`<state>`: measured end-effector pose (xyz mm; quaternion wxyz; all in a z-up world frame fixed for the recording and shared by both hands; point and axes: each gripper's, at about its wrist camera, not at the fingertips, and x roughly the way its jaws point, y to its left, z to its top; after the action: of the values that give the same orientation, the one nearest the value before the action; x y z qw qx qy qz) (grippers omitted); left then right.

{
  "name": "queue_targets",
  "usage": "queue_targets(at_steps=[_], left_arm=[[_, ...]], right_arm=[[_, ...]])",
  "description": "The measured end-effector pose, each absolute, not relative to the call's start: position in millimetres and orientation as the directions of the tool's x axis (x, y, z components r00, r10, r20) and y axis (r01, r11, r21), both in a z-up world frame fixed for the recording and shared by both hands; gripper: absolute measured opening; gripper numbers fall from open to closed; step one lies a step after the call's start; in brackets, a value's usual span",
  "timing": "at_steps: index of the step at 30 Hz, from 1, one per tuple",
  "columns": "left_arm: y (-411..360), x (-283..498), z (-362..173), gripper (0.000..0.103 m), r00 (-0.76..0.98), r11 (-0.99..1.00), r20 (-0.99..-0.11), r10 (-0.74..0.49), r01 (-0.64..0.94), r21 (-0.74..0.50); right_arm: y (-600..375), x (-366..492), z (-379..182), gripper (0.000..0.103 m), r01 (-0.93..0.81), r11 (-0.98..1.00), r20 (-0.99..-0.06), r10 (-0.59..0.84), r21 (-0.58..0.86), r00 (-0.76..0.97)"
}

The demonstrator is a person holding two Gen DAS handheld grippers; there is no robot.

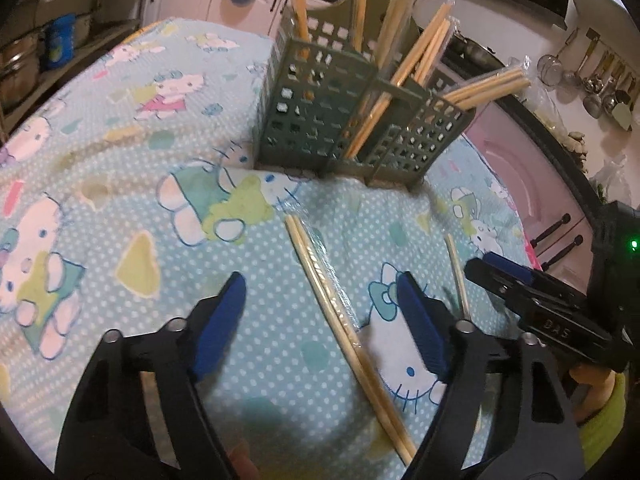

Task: Organize utensils
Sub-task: 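Close the left tool on a chopstick while the right tool grasps another, then lift the left tool's chopstick above the holder while the right tool carries its chopstick there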

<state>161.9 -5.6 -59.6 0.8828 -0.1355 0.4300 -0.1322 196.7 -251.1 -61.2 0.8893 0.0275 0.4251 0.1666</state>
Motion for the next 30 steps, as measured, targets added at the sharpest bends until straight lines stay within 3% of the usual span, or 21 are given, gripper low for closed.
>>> queue_targets(at_steps=[3,9,18,20,25,30], left_arm=[[-10,168,-69,0.047,0.567,0.92,-0.735,-0.371,0.117,-0.373],[-13,181,-71,0.04,0.562,0.921,-0.741,-0.368,0.112,-0.373],[-17,209,-74,0.036,0.559,0.934,-0.759,-0.335,0.089,-0.346],[-17,214,-74,0.034,0.56,0.938,-0.763,-0.323,0.085,-0.335],[-25,226,-74,0.031,0.571,0.953,-0.771,-0.282,0.076,-0.292],[-29,234,-75,0.013,0.58,0.968,-0.78,-0.233,0.058,-0.246]], right_arm=[[-248,206,-66,0.055,-0.271,0.945,-0.758,0.31,0.181,0.574],[-244,227,-77,0.043,-0.246,0.952,-0.784,0.291,0.182,0.548],[-232,242,-80,0.029,-0.261,0.951,-0.791,0.285,0.164,0.541],[-230,244,-80,0.016,-0.264,0.954,-0.793,0.268,0.141,0.547],[-229,245,-80,0.008,-0.281,0.951,-0.79,0.272,0.133,0.549],[-228,241,-74,0.006,-0.304,0.933,-0.773,0.334,0.191,0.54]])
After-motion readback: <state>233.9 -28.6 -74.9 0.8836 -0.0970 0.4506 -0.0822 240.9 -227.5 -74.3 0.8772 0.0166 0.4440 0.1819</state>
